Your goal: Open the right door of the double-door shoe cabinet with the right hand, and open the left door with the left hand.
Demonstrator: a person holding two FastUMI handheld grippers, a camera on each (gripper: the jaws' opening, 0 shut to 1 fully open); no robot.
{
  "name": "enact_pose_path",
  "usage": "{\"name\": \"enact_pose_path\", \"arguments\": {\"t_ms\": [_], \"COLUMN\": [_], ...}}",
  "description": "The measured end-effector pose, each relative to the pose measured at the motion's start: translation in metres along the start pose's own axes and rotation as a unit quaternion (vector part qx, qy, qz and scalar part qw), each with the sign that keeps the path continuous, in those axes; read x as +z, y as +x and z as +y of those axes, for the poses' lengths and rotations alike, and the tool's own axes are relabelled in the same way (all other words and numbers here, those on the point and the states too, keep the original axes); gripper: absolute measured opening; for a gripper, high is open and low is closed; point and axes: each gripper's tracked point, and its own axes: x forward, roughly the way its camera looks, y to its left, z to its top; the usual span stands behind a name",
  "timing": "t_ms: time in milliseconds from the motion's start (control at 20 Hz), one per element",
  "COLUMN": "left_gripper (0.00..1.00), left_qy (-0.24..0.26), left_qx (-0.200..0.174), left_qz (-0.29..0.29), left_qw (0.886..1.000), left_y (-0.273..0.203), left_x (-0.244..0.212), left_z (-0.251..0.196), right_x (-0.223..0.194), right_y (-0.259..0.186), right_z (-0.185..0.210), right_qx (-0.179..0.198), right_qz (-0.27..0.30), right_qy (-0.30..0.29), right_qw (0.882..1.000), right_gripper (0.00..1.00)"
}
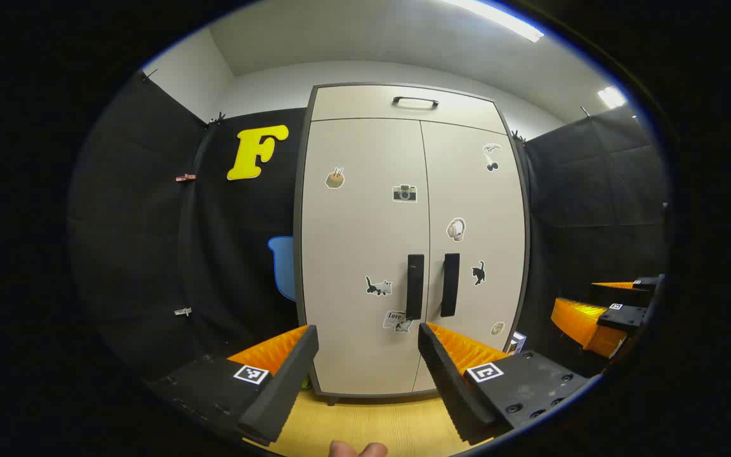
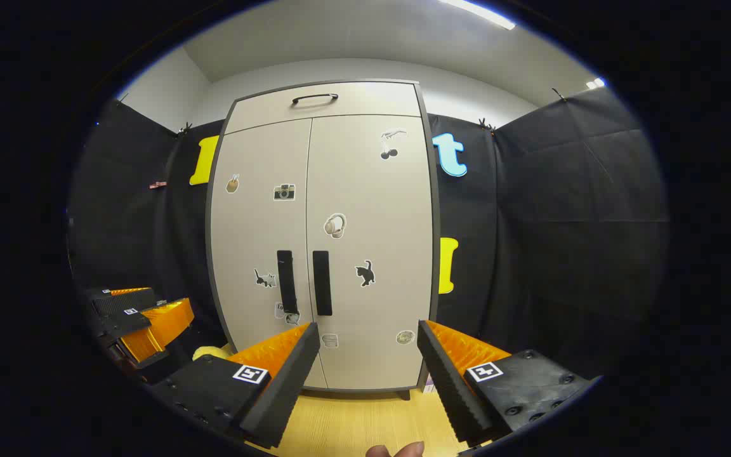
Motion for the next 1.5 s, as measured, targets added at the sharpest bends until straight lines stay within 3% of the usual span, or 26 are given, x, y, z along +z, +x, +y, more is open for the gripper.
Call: {"name": "enact_pose_path", "arguments": {"t_ms": [1150, 1500], "left_gripper": [0.97, 0.97], "left_qy": [0.001, 0.001], "left_qx": [0.004, 0.005], "left_qz": [-0.004, -0.004], "left_qw": [1.000, 1.000], "left_y": [-0.006, -0.005], "left_x": [0.003, 0.001], "left_z": [0.001, 0.005], "right_x": [-0.005, 0.002], "right_y": [-0.005, 0.021], "right_z": [-0.002, 0.014], "right_qx": [-0.003, 0.015], "right_qz": [0.012, 0.010], "right_qy": [0.000, 0.001], "right_qw": [1.000, 1.000], "right_gripper": [0.98, 0.98]}}
